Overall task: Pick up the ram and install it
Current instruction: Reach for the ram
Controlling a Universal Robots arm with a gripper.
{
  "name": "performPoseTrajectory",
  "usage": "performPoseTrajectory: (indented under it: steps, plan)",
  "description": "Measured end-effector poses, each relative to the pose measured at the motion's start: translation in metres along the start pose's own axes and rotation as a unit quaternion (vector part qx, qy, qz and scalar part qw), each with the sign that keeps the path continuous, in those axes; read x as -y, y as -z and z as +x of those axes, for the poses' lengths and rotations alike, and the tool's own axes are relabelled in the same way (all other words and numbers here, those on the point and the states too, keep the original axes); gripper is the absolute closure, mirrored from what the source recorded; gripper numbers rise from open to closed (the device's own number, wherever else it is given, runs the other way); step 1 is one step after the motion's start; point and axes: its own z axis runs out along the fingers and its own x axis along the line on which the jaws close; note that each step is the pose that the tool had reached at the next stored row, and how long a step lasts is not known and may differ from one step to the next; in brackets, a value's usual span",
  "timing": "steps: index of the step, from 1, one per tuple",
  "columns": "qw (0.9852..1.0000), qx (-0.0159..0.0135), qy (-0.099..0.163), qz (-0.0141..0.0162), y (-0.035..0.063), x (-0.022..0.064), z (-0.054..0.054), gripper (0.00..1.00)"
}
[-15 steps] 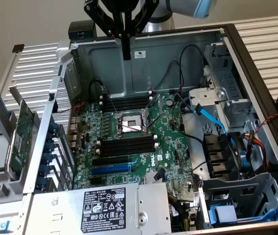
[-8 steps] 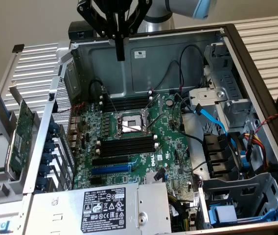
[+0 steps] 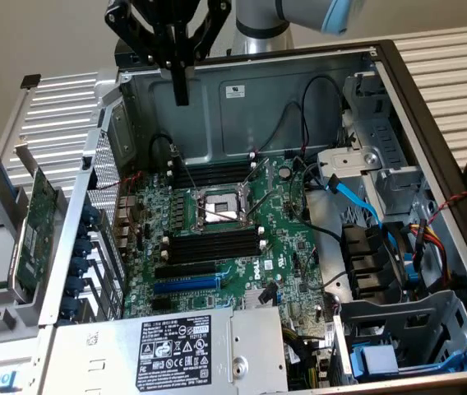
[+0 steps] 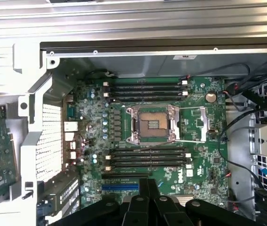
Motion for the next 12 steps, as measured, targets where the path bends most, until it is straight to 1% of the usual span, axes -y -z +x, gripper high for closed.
performPoseTrajectory:
  steps: [12]
  plan:
    - [1.0, 0.0, 0.0, 0.0, 0.0012, 0.0072, 0.054, 0.89]
